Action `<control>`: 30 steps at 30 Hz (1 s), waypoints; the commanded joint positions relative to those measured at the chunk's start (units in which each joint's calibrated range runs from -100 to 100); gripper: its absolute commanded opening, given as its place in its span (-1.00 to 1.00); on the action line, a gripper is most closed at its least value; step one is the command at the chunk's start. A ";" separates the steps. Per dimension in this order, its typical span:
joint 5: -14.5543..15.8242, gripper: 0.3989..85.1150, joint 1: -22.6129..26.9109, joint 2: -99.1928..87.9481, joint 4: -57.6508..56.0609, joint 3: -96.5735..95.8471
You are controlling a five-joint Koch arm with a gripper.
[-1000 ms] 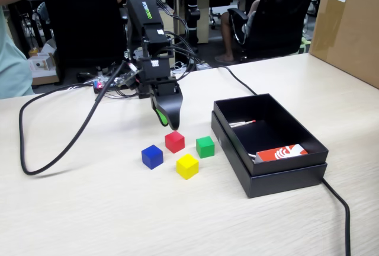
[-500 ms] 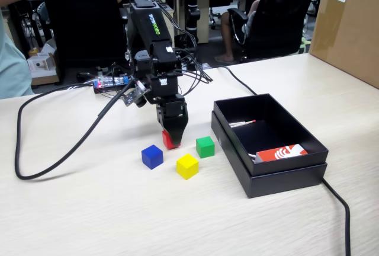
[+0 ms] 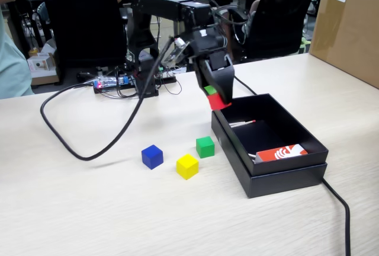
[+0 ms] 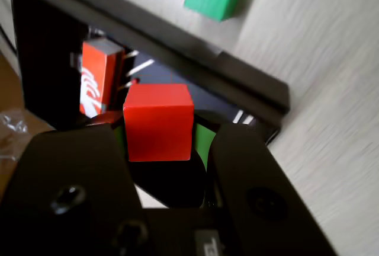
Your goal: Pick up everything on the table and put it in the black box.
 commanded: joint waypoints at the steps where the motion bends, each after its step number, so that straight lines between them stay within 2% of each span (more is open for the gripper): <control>1: 0.68 -0.73 1.61 4.74 -0.88 7.57; 12: 2.20 -0.70 3.17 26.88 -4.94 14.64; 17: 2.20 -0.34 2.98 28.49 -6.93 14.55; 19: 2.20 -0.28 2.93 27.23 -7.10 14.46; 21: 2.15 -0.14 2.64 22.41 -8.31 14.37; 27: 1.27 -0.13 0.00 4.62 -8.57 13.55; 30: -0.88 -0.13 -2.59 -4.67 -8.57 9.93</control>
